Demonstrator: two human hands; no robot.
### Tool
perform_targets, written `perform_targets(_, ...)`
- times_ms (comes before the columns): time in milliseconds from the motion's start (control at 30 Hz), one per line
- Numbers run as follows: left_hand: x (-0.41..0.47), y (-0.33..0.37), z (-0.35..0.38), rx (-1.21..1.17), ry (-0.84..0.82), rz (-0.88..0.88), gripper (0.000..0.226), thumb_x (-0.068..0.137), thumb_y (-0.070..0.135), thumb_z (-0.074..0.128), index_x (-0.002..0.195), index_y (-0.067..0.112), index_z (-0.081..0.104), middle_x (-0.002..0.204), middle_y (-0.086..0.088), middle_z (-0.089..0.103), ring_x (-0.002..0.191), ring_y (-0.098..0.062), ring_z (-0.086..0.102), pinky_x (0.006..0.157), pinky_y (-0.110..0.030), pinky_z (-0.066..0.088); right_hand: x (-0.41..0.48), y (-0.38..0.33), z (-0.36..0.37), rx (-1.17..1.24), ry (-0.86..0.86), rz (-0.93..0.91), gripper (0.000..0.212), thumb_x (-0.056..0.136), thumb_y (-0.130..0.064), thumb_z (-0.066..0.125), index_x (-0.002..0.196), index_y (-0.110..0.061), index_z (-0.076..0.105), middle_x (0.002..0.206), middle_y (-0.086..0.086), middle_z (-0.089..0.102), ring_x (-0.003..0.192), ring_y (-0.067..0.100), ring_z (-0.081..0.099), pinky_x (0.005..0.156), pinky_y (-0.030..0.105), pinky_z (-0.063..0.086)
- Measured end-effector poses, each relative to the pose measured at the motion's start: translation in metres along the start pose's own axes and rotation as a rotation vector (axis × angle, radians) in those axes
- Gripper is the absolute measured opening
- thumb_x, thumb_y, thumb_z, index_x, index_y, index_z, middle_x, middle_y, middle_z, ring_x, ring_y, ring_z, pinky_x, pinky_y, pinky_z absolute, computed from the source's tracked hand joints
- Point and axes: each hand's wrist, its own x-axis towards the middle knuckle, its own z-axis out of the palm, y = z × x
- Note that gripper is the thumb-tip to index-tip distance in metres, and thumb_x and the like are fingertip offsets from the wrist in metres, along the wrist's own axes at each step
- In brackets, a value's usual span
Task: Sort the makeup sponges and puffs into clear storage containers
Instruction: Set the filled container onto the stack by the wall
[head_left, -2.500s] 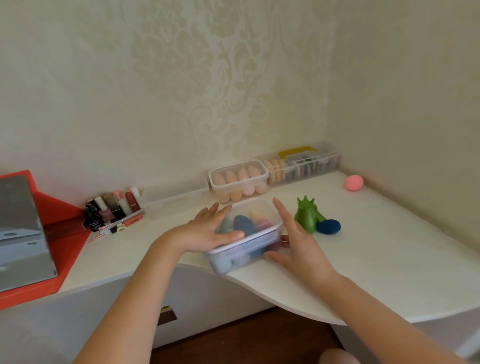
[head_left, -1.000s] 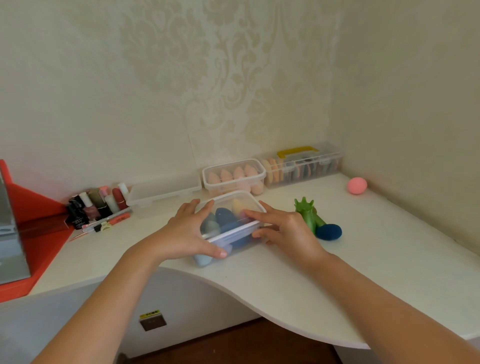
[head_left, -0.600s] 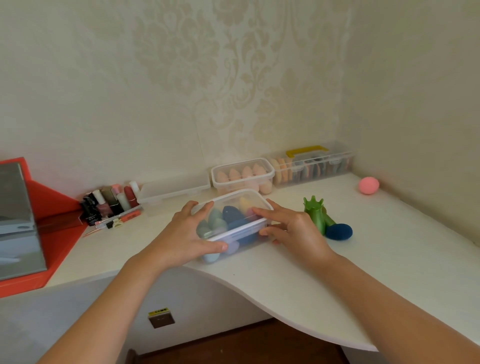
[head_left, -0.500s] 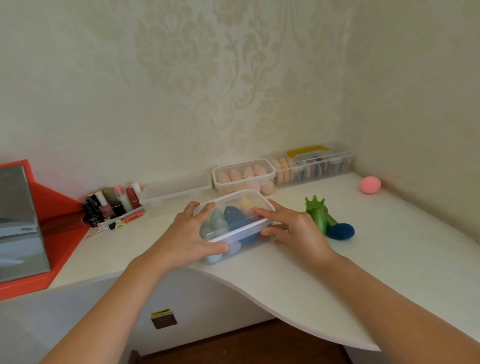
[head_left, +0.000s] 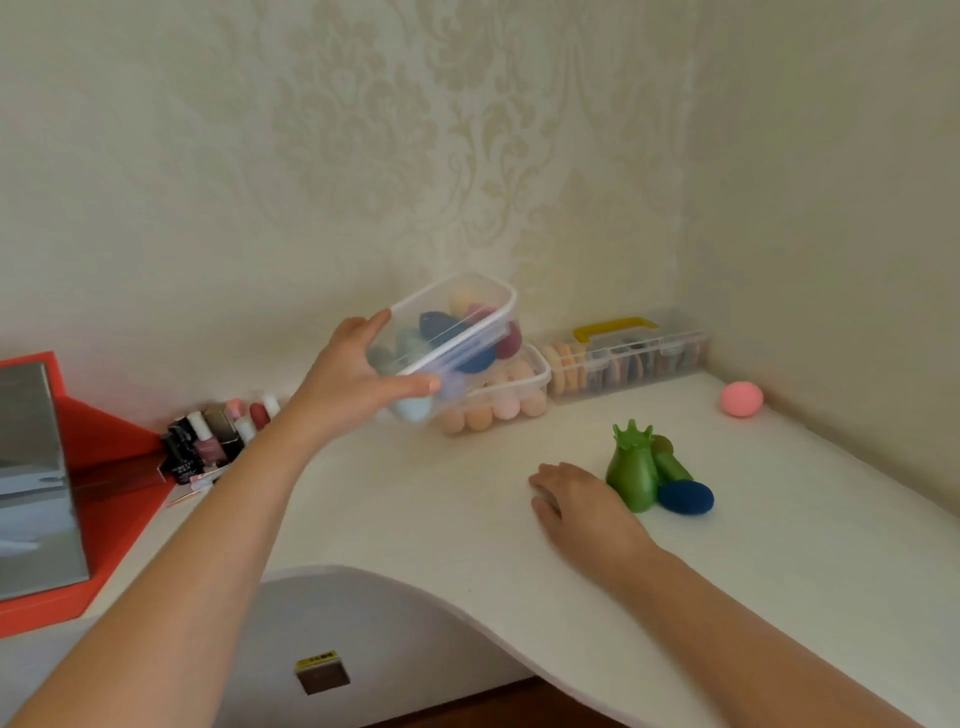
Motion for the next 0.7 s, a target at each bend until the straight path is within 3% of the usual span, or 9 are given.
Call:
perform_targets(100,0.044,0.017,0.012,0.071,-0.105,0.009,0.111,0.053,0.048,0.085,0.147,0.019,0.031,0.146,-0.002,0.035,0.13,-0.018,0.04,0.093,-0.022,0.032,0.0,0.004,-0.004,-0.016,0.03,0.018,0.027,0.098,-0.022,0.037,0.111,-0.01,0.058,0.111,0.002,0.057,0.104,0.016,0.052,0.087,0.023,0.038)
perform_targets(267,0.085,0.015,0.041,0.053,-0.205,-0.063,0.097,0.064,0.034,0.085,0.145,0.018,0.035,0.148,-0.001,0.037,0.13,-0.018,0.042,0.09,-0.021,0.033,0.002,0.007,-0.005,0.015,0.036,0.015,0.029,0.098,-0.024,0.037,0.115,-0.012,0.057,0.118,-0.001,0.057,0.109,0.014,0.052,0.092,0.022,0.04)
perform_targets(500,0.1,-0.016,0.046,0.126,-0.265,-0.014,0.079,0.069,0.035,0.082,0.138,0.033,0.044,0.156,-0.002,0.022,0.141,-0.019,0.027,0.106,-0.025,0.024,0.003,0.008,-0.004,0.031,0.069,-0.007,0.032,0.098,-0.025,0.036,0.121,-0.015,0.055,0.127,-0.004,0.054,0.116,0.011,0.049,0.096,0.018,0.036)
perform_targets(633,0.102,-0.021,0.048,0.066,-0.216,-0.002,0.074,0.067,0.03,0.084,0.134,0.03,0.051,0.153,-0.004,0.03,0.138,-0.019,0.032,0.103,-0.022,0.025,0.003,0.008,-0.004,0.036,0.078,-0.003,0.03,0.098,-0.025,0.037,0.121,-0.015,0.055,0.127,-0.003,0.054,0.115,0.011,0.05,0.095,0.018,0.037)
perform_targets(700,0.098,-0.023,0.053,0.024,-0.18,-0.006,0.082,0.06,0.039,0.086,0.133,0.028,0.051,0.15,-0.004,0.035,0.136,-0.019,0.036,0.109,-0.026,0.028,0.003,0.008,-0.004,0.031,0.075,0.003,0.029,0.098,-0.025,0.038,0.118,-0.014,0.056,0.125,-0.002,0.055,0.113,0.011,0.051,0.095,0.02,0.04)
